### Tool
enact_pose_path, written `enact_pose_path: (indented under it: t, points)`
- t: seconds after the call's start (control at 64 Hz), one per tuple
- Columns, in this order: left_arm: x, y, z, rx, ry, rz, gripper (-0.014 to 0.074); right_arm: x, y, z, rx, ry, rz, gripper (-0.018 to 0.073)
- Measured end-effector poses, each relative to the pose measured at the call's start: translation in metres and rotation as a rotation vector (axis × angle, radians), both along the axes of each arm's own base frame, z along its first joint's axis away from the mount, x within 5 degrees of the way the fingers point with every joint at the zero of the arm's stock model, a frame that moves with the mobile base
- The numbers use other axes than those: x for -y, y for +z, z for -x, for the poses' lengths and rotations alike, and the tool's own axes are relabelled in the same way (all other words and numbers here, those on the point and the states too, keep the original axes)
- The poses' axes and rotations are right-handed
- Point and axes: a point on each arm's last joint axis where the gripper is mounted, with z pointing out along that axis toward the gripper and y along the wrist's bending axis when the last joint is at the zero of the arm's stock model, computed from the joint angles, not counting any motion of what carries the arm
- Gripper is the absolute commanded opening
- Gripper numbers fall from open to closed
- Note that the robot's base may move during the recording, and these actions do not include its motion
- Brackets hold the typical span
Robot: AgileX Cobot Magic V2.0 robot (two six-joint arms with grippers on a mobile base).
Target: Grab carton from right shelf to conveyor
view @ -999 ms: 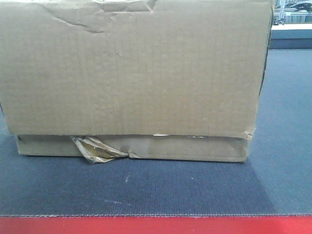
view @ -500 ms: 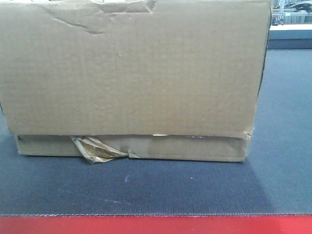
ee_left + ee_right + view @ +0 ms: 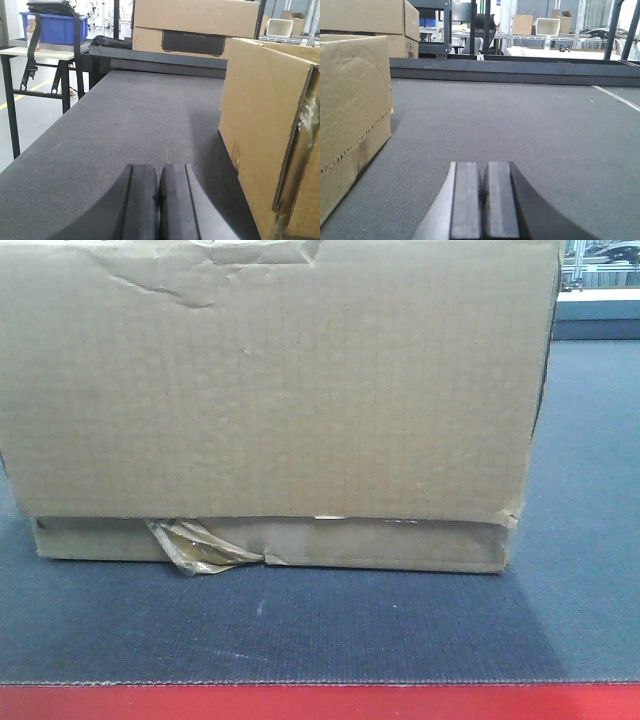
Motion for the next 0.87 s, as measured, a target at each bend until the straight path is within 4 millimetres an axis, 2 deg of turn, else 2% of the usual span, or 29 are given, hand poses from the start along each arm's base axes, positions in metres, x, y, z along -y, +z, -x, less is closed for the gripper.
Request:
enact_pose_path:
  t: [0.874]
  points:
    - [0.0000,0.0000,0.0000,0.000,0.000,0.000,0.0004,0.0000,-0.0002,0.0000,-0.001,0.000,0.000,-0.0070]
